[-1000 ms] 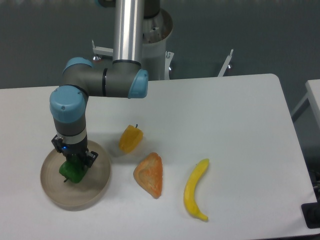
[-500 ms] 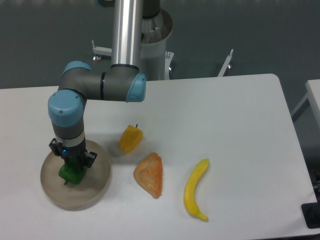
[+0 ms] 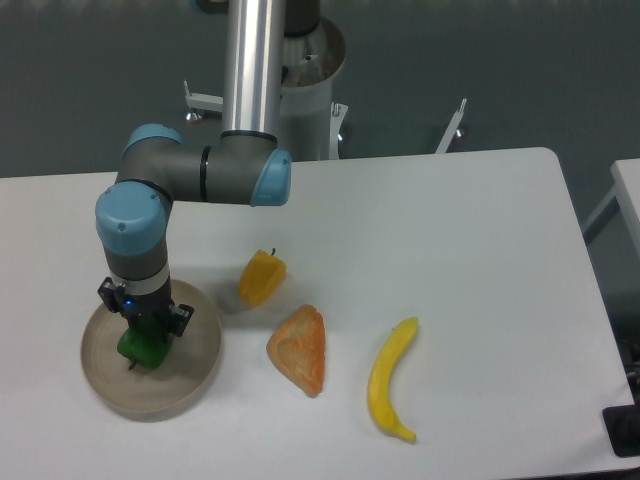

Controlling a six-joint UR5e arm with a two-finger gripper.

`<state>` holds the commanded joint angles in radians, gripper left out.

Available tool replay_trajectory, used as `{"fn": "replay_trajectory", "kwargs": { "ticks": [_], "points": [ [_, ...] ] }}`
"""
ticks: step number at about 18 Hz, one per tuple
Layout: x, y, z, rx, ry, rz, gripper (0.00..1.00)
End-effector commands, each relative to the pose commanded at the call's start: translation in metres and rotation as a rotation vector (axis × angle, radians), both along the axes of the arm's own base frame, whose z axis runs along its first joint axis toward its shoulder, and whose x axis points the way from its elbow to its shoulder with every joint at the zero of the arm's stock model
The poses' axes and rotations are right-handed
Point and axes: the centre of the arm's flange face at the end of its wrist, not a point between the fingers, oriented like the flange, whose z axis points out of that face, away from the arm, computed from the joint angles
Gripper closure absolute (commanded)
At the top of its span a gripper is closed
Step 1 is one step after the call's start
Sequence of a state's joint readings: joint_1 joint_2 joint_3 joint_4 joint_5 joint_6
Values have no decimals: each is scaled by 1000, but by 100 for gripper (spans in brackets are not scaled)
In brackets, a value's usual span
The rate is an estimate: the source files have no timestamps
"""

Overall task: Place the green pepper on the plate
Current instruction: 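Lower the green pepper onto the beige plate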

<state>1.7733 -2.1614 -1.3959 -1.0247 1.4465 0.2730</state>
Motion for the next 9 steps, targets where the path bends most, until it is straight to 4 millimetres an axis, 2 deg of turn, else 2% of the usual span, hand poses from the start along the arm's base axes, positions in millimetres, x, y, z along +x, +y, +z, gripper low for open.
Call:
{"fn": "replay_trajectory", "kwargs": {
  "ticks": [4,7,9],
  "points": [
    [-1,-1,6,9,0,3,1],
    [-2,-2,16,19,10,7,0],
    [-6,-6,32,41,17,7,0]
  ]
}}
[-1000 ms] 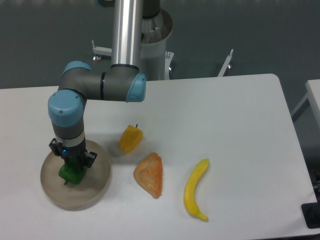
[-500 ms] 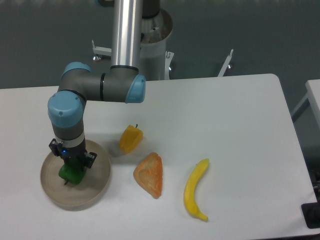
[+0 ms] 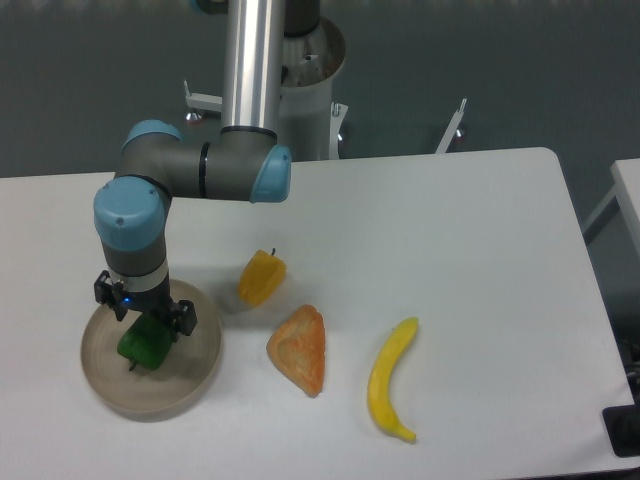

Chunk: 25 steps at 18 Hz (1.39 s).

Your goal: Place the green pepper on the plate

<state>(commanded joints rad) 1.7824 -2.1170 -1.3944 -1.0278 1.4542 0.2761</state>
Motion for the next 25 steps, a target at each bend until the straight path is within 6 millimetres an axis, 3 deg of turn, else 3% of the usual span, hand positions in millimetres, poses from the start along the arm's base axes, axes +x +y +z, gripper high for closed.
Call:
{"fn": "replay_trajectory", "kwargs": {
  "ticks": [1,5,8,18,25],
  "points": [
    [-5,-3,7,7,4,5,0],
    [-57,-10,38,51,24,51,0],
    [-106,-17,54,69,76,20,0],
    [-285,-60,31,18,202,-184,0],
    [-350,-55,25,-15,289,-281,0]
  ]
}}
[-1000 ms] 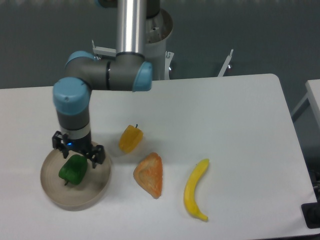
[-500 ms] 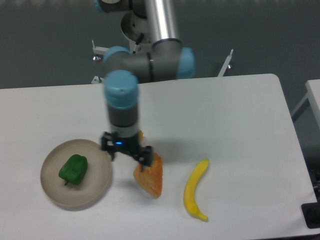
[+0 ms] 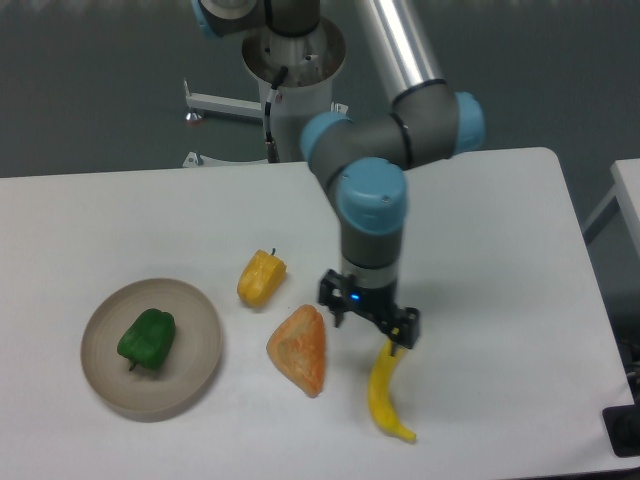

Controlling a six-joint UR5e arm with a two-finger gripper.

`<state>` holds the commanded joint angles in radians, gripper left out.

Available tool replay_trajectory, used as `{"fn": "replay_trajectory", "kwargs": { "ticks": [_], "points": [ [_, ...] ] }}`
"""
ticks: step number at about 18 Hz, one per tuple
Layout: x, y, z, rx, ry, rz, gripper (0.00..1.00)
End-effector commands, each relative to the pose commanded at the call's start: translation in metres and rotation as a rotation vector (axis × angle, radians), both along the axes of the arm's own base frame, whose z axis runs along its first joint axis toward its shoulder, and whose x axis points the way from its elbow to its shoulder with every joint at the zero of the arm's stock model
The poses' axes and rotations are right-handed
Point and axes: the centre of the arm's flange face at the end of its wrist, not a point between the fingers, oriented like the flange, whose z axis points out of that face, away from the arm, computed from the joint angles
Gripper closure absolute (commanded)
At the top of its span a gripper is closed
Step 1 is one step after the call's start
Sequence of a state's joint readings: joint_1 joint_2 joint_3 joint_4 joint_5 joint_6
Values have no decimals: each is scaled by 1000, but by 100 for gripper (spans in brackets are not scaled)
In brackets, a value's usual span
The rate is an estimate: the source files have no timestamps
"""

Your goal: Place the green pepper on the plate

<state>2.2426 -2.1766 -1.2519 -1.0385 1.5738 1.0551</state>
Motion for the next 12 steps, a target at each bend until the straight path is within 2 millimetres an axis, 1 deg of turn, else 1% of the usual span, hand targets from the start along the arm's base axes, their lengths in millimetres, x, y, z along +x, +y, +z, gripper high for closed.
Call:
{"fn": "replay_trajectory", "kwargs": {
  "ticks": [2,5,9,12],
  "points": [
    [-22,-9,1,-6,14,-29,0],
    [-37,-18,3,-13,27,-59,0],
    [-51,-26,1,-24,37,-97,0],
    [-55,-29,1,-24,39,-96,0]
  ]
}}
